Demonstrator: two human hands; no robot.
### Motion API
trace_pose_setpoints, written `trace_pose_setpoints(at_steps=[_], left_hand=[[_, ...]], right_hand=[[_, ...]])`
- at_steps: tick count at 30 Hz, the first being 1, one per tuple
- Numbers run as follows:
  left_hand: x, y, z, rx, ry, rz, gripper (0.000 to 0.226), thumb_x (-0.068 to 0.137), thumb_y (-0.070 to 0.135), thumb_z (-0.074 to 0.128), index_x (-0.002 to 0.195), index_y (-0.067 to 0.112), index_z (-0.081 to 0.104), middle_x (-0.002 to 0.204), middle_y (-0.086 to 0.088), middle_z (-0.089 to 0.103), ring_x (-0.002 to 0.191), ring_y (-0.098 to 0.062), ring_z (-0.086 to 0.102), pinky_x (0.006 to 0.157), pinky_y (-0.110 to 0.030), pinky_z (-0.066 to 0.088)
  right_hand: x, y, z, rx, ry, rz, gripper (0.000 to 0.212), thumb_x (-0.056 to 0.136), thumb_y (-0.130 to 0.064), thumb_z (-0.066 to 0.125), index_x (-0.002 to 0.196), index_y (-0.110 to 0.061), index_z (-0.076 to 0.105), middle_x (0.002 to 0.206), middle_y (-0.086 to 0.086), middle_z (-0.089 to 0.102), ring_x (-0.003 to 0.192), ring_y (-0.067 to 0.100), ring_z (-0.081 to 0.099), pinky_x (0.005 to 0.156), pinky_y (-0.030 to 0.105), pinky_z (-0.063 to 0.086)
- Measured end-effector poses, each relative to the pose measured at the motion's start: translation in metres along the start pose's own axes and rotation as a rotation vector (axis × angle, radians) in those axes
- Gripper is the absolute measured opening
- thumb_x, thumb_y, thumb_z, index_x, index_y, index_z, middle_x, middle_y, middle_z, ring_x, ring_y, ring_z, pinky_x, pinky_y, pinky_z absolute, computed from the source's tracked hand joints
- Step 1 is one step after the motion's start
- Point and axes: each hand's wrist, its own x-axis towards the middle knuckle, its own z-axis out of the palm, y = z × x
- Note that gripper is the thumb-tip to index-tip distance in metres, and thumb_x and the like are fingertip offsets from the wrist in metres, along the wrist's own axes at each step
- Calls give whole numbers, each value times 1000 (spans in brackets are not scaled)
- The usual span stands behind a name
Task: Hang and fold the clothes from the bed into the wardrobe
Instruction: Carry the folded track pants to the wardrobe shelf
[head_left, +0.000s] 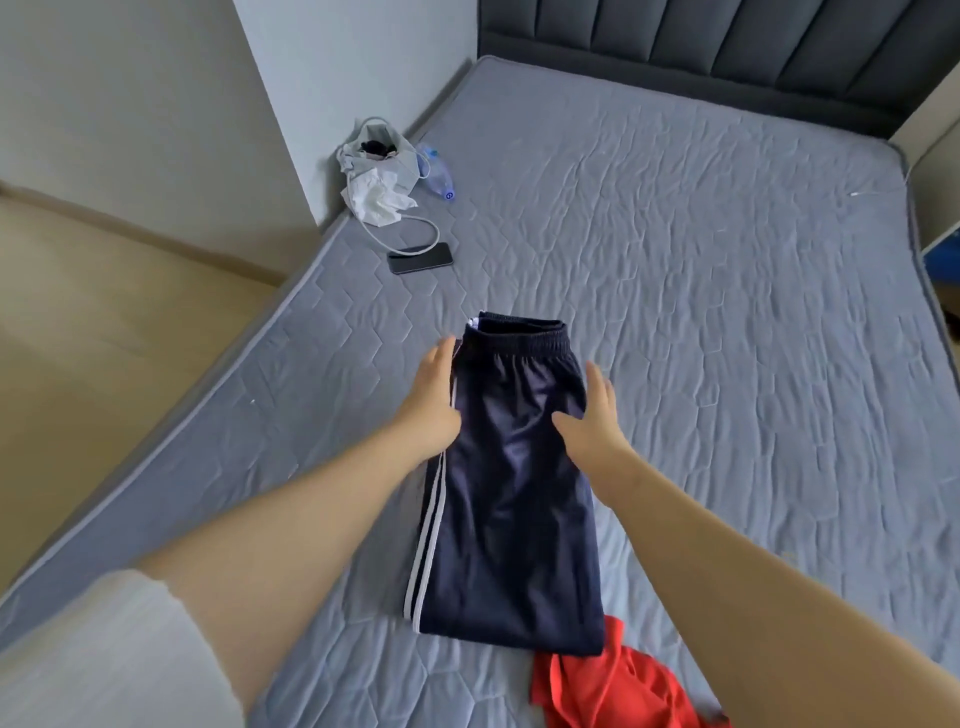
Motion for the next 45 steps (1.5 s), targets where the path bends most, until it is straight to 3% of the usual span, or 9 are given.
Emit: trace_pose_setpoints(at_steps=[4,6,8,13,21,24,29,39,45], left_hand=[[-4,-53,51,177,-95,12,75,86,-10,35,149,20,8,157,2,2,143,-15,14,111,-25,19],[-15,-83,80,272,-175,25,72,88,-4,38,149,23,11,157,6,1,142,-15,18,108,-27,24],[-25,-112,107,411,-261,56,70,90,8,46,149,24,12,157,5,0,143,-17,14,110,-30,24],[-39,-173,163,772,-476,112,84,86,32,58,149,26,2,157,4,-12,144,-24,-10,115,-44,13],[-51,-236,207,973,-443,119,75,91,6,41,149,23,-4,157,-4,-8,144,-27,-9,116,-45,3],[-47,-237,216,952,-386,134,60,94,0,25,150,15,9,157,-5,8,145,-24,5,115,-36,10],[-70,-231,201,809,-369,137,54,88,-6,32,138,14,40,144,-1,41,137,-18,32,104,-27,33],[-198,-220,153,579,-1036,-153,40,92,6,38,128,13,52,123,-15,57,109,-33,54,90,-39,45],[-248,-211,146,575,-1264,-332,17,81,4,35,70,13,46,83,-17,60,48,-19,50,52,-21,46]], right_hand=[[2,72,19,-200,-151,57,66,97,-7,38,149,-35,8,157,-13,-3,115,1,37,82,21,44],[-3,115,29,-313,-216,64,64,97,-10,40,149,-34,11,158,-10,-3,127,5,31,94,17,37],[-8,155,39,-450,-269,87,65,95,-16,45,148,-34,13,158,-7,-2,143,13,13,113,33,23],[-12,223,64,-714,-388,184,75,90,-31,53,148,-38,6,158,-7,-3,146,20,-1,115,44,18],[-10,294,87,-1234,-349,35,74,94,-26,48,148,-38,-1,158,-3,-9,145,25,-5,113,49,12],[-4,300,93,-1232,-261,-5,60,96,-10,35,147,-33,14,157,-2,11,145,26,8,111,47,19],[-22,287,84,-1199,-274,-47,44,93,-5,32,131,-25,43,132,-3,52,128,24,41,104,40,31],[-179,274,88,-1039,-773,226,48,88,-6,32,128,-29,47,126,5,58,113,27,56,89,33,44],[-232,284,94,-977,-990,301,29,91,-15,42,116,-19,55,122,6,59,113,25,55,84,32,41]])
